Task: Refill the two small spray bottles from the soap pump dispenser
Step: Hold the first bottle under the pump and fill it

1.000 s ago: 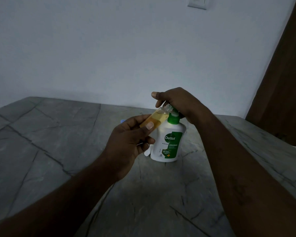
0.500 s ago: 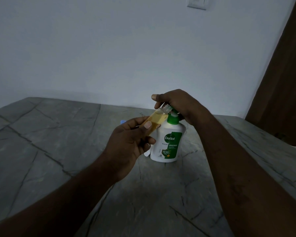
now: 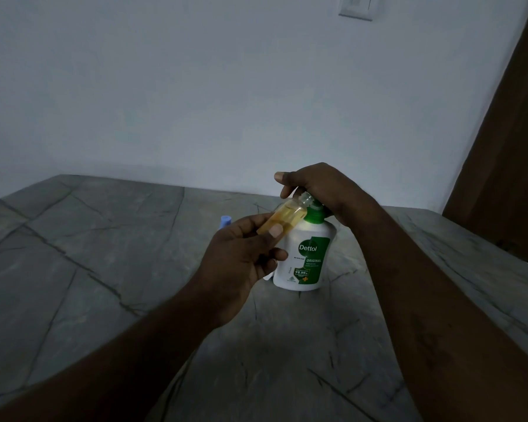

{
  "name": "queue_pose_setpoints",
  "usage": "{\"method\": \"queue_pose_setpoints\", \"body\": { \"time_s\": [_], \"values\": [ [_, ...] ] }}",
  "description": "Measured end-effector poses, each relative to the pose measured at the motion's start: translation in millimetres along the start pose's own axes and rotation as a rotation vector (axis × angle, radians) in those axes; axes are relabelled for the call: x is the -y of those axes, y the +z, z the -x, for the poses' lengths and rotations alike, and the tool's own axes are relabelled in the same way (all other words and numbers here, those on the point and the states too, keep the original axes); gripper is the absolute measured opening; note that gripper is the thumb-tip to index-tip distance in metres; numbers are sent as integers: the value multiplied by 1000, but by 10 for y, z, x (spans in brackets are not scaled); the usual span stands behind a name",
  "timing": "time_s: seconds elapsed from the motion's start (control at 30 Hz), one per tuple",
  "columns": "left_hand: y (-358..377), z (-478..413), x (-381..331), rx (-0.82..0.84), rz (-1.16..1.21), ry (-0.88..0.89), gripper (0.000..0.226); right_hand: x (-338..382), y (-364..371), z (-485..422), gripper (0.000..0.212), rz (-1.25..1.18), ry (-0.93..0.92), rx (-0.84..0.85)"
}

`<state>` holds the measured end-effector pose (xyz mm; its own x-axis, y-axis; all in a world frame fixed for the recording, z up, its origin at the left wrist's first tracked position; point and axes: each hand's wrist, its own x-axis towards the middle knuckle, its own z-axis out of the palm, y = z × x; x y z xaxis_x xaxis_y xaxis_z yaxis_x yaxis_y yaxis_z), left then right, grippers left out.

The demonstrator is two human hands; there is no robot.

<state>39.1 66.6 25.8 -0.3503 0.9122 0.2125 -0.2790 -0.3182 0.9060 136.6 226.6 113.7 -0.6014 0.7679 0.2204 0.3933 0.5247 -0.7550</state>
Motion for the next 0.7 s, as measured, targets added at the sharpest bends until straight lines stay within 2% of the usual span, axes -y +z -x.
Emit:
{"method": "queue_pose_setpoints", "body": {
  "time_s": [0.13,0.27,0.47,0.7],
  "values": [
    [21,1,23,-40,-56,28,25,-4,1,3,44,-1,-7,5],
    [81,19,44,-102,-143,75,29,-5,4,-4,44,1,-8,7],
    [148,59,94,-166,-421,182,31,2,2,-2,43,10,-18,9],
    [126,37,80,-238,-456,212,31,3,5,-4,41,9,-15,13]
  ]
}}
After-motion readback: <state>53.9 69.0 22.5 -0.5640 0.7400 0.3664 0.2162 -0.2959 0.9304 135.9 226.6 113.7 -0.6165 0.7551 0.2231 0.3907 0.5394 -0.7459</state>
